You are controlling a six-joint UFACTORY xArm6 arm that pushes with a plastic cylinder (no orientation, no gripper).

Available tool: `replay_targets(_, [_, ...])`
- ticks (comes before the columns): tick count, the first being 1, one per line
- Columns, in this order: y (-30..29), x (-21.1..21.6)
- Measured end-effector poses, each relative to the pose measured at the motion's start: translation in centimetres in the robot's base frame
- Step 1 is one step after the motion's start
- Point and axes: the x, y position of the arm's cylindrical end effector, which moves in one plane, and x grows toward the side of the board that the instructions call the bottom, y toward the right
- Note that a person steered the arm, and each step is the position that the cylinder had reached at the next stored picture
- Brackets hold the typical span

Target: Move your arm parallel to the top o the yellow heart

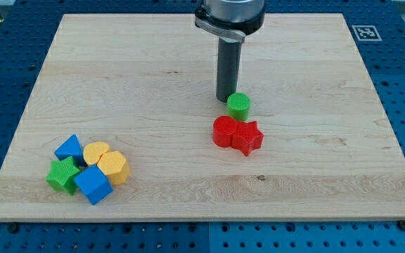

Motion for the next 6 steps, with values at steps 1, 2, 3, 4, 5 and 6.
replay_targets(1, [0.7, 1.0])
replay_targets(2, [1.3, 1.5])
replay_targets(3, [-0.3, 1.5])
replay_targets(4, [-6.3, 1.2])
replay_targets(5, [-12.3, 0.9])
replay_targets(6, [-17.1, 0.9])
